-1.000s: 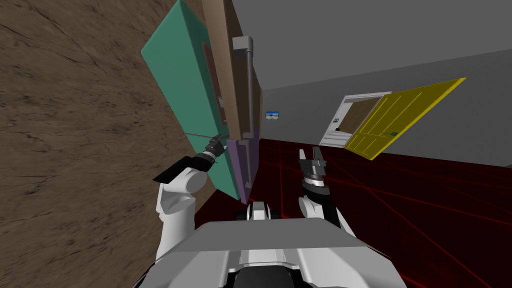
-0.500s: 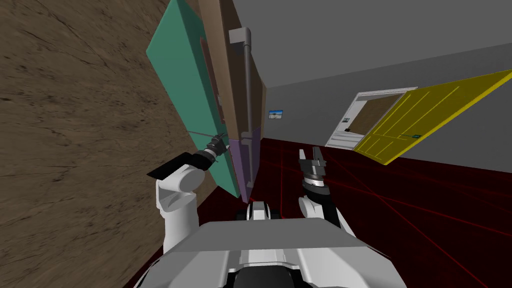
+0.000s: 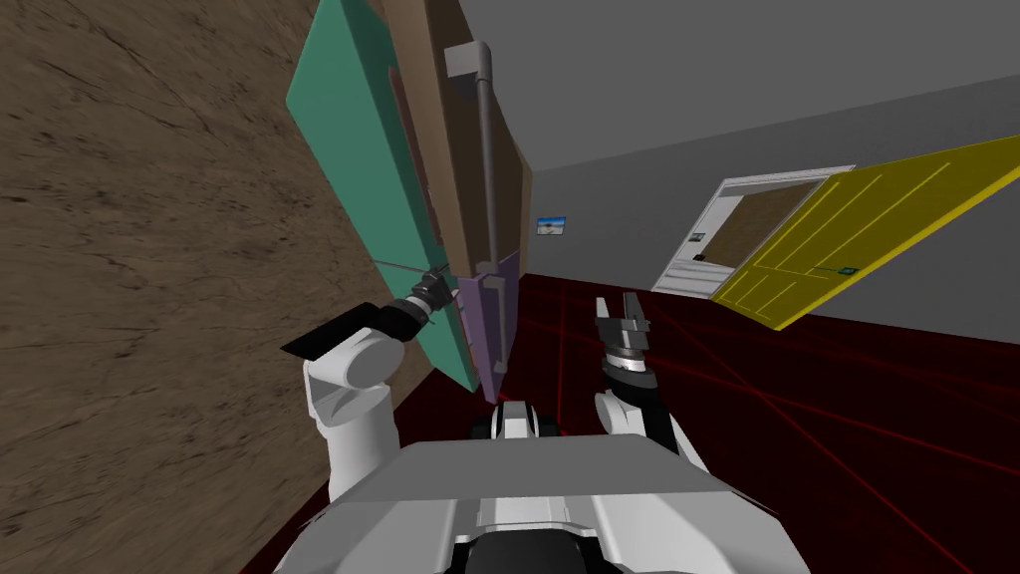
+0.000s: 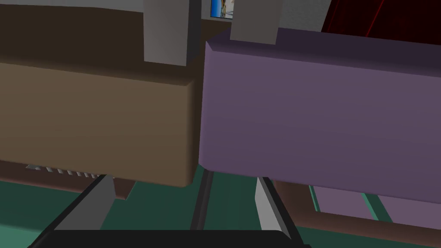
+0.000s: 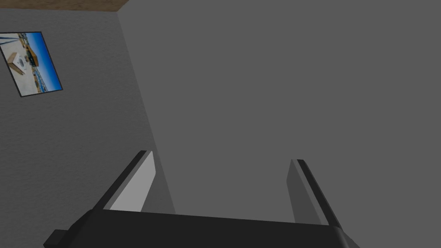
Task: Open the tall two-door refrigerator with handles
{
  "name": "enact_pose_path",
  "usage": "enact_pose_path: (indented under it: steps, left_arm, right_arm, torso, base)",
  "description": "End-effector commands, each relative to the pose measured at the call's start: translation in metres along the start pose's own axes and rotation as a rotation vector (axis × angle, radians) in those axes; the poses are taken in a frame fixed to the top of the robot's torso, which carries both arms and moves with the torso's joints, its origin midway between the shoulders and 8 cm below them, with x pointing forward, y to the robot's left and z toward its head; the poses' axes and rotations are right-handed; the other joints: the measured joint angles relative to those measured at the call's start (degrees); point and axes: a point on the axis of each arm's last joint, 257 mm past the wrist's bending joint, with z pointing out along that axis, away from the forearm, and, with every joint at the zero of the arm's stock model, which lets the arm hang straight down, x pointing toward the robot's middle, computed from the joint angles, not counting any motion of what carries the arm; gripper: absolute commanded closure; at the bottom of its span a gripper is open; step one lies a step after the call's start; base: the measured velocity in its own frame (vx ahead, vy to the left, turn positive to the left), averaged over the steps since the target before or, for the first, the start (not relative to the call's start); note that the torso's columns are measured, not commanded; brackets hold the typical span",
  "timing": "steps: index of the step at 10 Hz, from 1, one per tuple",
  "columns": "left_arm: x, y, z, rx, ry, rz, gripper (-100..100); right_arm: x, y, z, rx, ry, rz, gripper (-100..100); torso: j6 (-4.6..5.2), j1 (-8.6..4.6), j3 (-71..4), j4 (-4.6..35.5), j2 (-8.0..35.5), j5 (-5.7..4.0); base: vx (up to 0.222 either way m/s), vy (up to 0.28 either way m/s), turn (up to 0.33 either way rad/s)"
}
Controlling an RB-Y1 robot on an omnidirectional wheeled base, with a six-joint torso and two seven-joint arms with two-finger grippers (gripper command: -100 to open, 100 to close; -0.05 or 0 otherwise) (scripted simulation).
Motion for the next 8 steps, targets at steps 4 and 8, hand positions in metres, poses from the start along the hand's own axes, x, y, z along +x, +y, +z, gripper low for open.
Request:
enact_pose_path:
  steps: [4, 8]
  left_arm:
    - [-0.016, 0.001, -0.006, -0.005, -0.052, 0.005, 100]
    - [-0.038, -0.004, -0.015, 0.003, -0.125, 0.011, 100]
  right_arm:
    - [0.000, 0.000, 0.000, 0.000, 0.000, 0.000, 0]
    - [0.000, 0.000, 0.000, 0.000, 0.000, 0.001, 0]
  torso:
    - [-0.37, -0.15, 0.5, -0.1, 0.5, 0.15]
    - [-0.16, 0.36, 0.2, -0.1, 0.2, 0.17]
  base:
    - [0.004, -0.176, 0.088]
    - [-0.011, -0.292, 0.069]
